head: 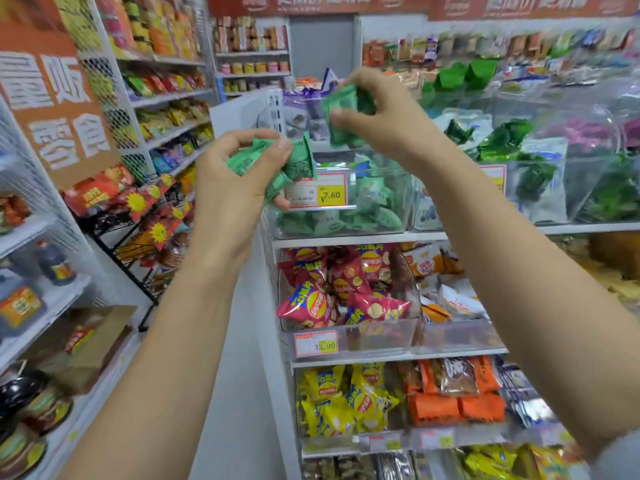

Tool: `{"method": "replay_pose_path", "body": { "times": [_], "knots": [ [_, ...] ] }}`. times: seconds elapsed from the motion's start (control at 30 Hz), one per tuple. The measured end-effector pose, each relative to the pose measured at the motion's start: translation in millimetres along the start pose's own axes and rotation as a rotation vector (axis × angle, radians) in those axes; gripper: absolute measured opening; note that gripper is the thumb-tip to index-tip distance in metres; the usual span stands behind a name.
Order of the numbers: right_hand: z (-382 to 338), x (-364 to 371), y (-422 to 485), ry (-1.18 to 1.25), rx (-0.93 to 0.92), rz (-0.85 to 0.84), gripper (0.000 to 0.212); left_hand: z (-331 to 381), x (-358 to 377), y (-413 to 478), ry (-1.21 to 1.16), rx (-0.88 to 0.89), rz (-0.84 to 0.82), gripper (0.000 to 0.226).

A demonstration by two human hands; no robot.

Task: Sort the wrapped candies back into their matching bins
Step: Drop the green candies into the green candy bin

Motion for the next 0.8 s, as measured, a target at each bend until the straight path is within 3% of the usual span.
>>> {"method": "replay_pose_path", "body": {
  "times": [0.1, 0.17, 0.3, 0.43, 0.57, 0.8],
  "knots": [
    [13.4, 14.6, 10.7, -0.384, 0.169, -0.351, 0.030, -4.0, -1.3, 3.3, 0.026, -0.010, -0.007, 0.009],
    [13.8, 17.5, 8.7, -0.461, 0.215, -0.465, 0.030, -6.7, -2.5, 6.9, 0.047, -0.021, -0.010, 0.012],
    [-0.7, 9.7, 2.3, -0.006, 0.076, -0.253, 0.029, -5.6, -1.2, 15.1, 0.058, 0.016, 0.001, 0.016],
    [-7.2, 23.1, -9.7, 0.410, 0.065, -0.352, 0.028, -1.6, 6.2, 21.7, 0.066, 0.041, 0.026, 0.020],
    [-6.9, 28.3, -13.9, 0.463, 0.025, -0.331, 0.018, 0.7, 10.1, 27.8, 0.064, 0.068, 0.063, 0.018],
    [1.6, 7.1, -2.3, 0.543, 0.024, -0.100, 0.012, 0.5, 17.5, 31.8, 0.066, 0.044, 0.015, 0.027]
  ]
}}
Point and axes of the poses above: each hand's wrist, its own y-axis towards the middle knuckle, its own x-axis out of the palm, z = x × y, the point moved 3 cm from there along y, towards the middle knuckle, and after that the axes turned 9 degrees about y, right-handed, at the moved point
